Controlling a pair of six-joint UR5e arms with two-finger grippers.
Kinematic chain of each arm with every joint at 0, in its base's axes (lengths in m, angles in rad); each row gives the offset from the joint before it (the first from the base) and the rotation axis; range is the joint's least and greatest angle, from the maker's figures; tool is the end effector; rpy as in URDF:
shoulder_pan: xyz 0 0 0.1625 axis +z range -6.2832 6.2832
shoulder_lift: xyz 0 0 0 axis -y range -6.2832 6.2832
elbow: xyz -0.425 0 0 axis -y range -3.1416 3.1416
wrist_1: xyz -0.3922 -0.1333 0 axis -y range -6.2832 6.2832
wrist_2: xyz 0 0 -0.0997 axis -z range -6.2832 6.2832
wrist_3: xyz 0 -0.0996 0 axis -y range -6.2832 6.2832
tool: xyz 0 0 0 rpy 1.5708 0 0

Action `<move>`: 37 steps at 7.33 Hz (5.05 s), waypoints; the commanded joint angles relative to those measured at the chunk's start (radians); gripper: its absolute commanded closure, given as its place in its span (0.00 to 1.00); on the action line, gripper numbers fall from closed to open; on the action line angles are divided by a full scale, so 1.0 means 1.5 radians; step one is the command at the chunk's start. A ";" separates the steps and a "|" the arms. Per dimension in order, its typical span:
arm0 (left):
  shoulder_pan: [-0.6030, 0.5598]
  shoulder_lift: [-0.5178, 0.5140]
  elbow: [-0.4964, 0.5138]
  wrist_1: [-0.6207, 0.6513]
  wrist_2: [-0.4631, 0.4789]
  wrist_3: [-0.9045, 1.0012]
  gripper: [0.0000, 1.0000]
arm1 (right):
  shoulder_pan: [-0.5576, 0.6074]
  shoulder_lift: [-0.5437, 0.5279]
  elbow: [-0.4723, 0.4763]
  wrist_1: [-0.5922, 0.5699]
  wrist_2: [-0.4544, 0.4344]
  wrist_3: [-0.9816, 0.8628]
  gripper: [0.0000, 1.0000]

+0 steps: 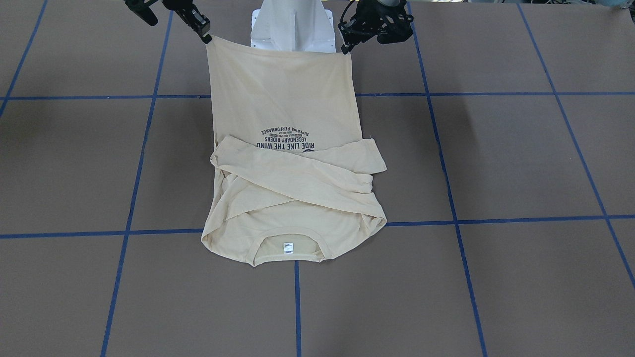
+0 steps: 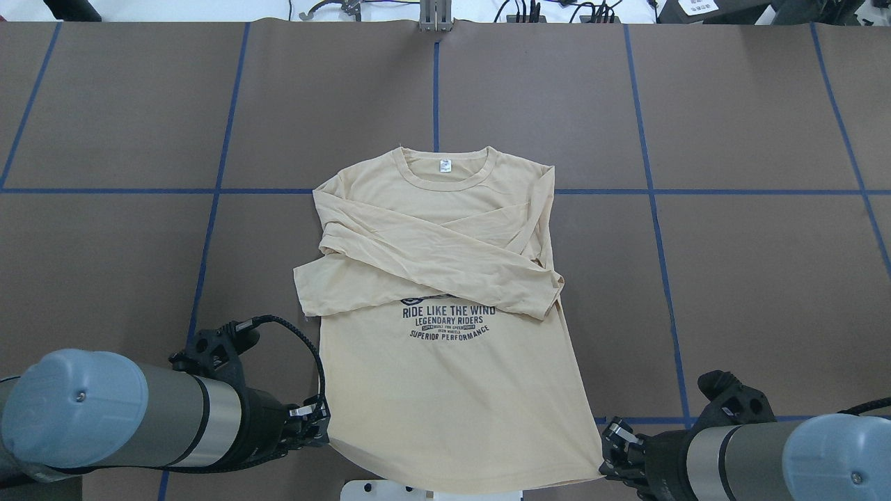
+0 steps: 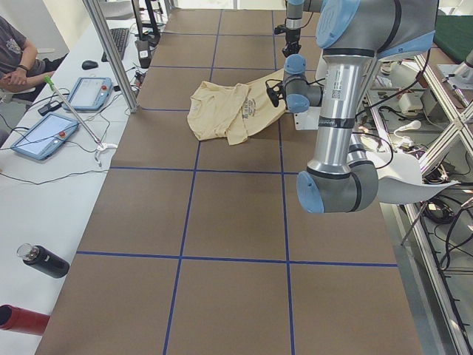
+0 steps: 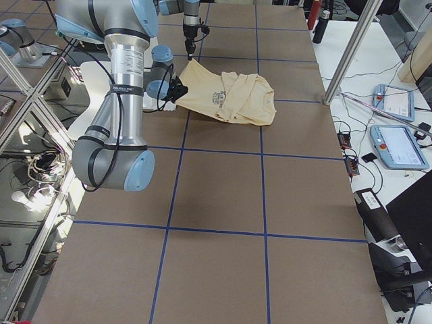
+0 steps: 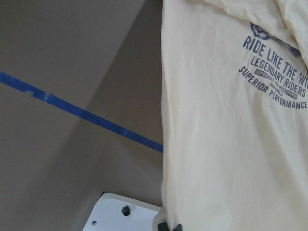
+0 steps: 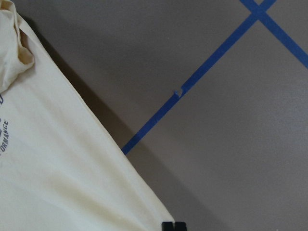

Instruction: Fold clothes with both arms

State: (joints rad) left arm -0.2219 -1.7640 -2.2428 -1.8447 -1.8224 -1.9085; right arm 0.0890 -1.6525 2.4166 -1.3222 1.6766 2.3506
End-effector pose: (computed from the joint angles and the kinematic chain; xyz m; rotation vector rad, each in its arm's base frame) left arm 0.4300 -0.2082 0.2308 -0.2904 1.1236 -0.3526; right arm -0.3729 -0.1565 0.2826 -0.4446 -0.9429 0.7377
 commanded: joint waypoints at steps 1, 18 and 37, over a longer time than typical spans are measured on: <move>-0.006 -0.006 -0.012 0.016 -0.004 0.016 1.00 | 0.047 -0.001 0.005 0.000 0.003 -0.001 1.00; -0.320 -0.214 0.560 -0.294 -0.005 0.181 1.00 | 0.431 0.616 -0.802 -0.097 0.073 -0.373 1.00; -0.409 -0.134 0.439 -0.332 -0.055 0.305 0.53 | 0.291 0.345 -0.432 -0.014 -0.001 -0.134 0.06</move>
State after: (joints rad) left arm -0.8369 -1.9736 -1.5751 -2.3418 -1.9300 -1.4519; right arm 0.5607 -1.1098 1.7666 -1.3535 1.6872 2.0928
